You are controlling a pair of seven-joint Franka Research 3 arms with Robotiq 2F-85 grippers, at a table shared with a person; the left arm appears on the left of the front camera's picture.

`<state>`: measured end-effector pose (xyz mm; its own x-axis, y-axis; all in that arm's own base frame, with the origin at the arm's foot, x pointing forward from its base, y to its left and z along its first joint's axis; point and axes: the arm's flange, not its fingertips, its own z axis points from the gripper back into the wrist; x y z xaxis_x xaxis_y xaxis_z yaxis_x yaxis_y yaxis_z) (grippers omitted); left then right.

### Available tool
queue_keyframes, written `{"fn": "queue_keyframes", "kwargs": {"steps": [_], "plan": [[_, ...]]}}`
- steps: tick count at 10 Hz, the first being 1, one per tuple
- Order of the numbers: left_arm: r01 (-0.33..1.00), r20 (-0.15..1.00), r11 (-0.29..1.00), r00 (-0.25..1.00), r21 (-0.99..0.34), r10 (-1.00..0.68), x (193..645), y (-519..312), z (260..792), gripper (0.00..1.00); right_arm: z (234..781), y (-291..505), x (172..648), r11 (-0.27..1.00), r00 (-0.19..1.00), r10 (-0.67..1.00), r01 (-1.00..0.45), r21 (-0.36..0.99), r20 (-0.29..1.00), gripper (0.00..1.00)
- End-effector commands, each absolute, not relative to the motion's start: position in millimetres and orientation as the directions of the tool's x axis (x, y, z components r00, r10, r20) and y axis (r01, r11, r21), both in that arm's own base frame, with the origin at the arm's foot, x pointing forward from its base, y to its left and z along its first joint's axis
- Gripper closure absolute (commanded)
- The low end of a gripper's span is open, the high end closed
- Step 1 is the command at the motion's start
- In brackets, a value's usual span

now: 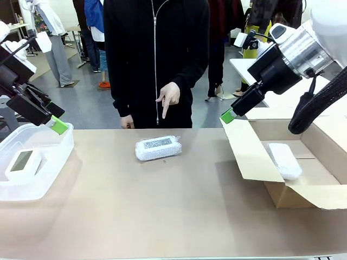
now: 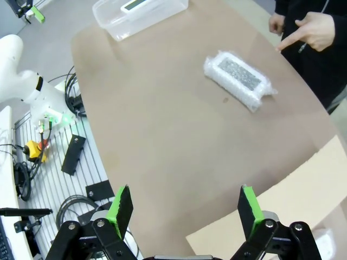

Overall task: Separate and place wrapped and unwrapped clocks.
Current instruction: Pick up the Digital clock indicated by the person.

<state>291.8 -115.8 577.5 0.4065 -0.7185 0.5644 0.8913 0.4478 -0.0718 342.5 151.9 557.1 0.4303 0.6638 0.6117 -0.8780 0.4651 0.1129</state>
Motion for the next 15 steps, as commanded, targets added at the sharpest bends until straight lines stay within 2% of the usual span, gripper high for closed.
{"fn": "queue_keyframes", "kwargs": {"steps": [1,12,13,14,15], "plan": [[0.887,0.558,0.458,0.413,-0.066,-0.720,292.4,-117.3,578.4,0.00,555.4,151.5,342.7,0.446,0.419,0.653,-0.886,0.126,0.632,0.00],[0.887,0.558,0.458,0.413,-0.066,-0.720,292.4,-117.3,578.4,0.00,557.1,151.9,342.5,0.465,0.430,0.664,-0.878,0.113,0.612,0.00],[0.887,0.558,0.458,0.413,-0.066,-0.720,292.4,-117.3,578.4,0.00,570.7,161.8,365.3,0.392,0.357,0.740,-0.918,0.066,0.570,0.00],[0.887,0.558,0.458,0.413,-0.066,-0.720,292.4,-117.3,578.4,0.00,585.2,178.9,393.8,0.226,0.206,0.848,-0.974,0.018,0.488,0.00],[0.887,0.558,0.458,0.413,-0.066,-0.720,292.4,-117.3,578.4,0.00,597.1,205.5,421.0,0.143,0.124,0.889,-0.990,-0.009,0.441,0.00]]}}
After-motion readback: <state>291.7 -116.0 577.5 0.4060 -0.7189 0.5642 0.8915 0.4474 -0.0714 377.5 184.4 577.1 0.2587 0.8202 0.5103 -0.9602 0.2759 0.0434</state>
